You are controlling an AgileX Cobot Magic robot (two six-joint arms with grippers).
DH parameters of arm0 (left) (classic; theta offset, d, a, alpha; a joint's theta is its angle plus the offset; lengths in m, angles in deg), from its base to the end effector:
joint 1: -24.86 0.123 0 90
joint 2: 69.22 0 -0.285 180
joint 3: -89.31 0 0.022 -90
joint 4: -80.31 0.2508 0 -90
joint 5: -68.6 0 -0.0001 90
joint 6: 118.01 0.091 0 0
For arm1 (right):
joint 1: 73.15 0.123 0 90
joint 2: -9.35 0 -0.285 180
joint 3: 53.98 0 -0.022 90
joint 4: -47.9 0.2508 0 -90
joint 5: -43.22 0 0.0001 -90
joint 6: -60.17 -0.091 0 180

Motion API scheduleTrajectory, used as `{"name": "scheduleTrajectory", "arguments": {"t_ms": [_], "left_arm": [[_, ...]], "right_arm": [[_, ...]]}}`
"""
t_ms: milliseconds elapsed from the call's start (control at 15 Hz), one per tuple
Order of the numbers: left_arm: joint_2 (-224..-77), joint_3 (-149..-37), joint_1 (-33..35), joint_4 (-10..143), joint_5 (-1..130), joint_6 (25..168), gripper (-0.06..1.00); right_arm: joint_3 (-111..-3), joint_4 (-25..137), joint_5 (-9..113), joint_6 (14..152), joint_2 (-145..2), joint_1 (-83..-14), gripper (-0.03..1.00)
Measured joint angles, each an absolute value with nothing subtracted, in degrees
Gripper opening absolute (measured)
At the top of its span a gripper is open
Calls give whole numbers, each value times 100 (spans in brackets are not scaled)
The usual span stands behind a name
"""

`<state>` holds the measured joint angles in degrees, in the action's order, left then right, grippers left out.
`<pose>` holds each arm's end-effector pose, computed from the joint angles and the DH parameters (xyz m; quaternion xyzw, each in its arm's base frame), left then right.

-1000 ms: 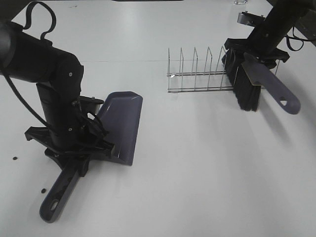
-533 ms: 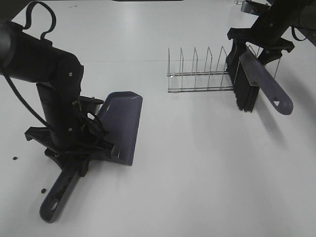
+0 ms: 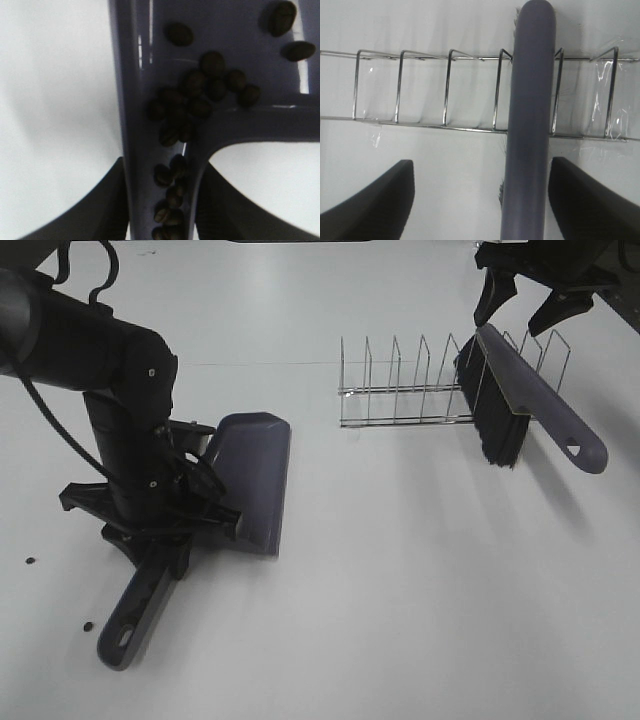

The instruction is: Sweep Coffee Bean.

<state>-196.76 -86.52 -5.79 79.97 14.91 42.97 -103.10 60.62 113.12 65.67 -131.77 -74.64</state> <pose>0.3154 -0.1874 0.1079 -0.0993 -0.9939 -0.0177 0.0437 0.5018 0.0058 0.2307 -0.0131 0.9816 0.0990 0.1627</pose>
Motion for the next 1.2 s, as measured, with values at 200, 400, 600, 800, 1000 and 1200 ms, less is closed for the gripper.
{"name": "scheduleTrajectory", "arguments": {"t_ms": [200, 400, 600, 800, 1000, 1200], "left_arm": [[-19756, -8956, -556, 7963, 1468, 4297, 33], [-20060, -9185, -419, 7911, 1411, 4297, 33], [-20146, -9242, -235, 7894, 1434, 4297, 33], [-20151, -9259, -92, 7917, 1514, 4303, 33], [-20157, -9259, -92, 7911, 1657, 4331, 50], [-20100, -9259, -92, 7911, 1468, 4526, 63]], "right_arm": [[-9485, 6062, 11312, 6561, -12489, -7464, 66], [-8442, 6103, 11312, 6527, -11670, -7464, 66], [-7600, 6114, 11306, 6527, -11068, -7464, 66], [-6122, 6097, 11306, 6527, -10220, -7464, 66], [-5400, 6097, 11323, 6527, -9544, -7464, 66], [-5125, 6097, 11312, 6527, -8805, -7464, 66]]}}
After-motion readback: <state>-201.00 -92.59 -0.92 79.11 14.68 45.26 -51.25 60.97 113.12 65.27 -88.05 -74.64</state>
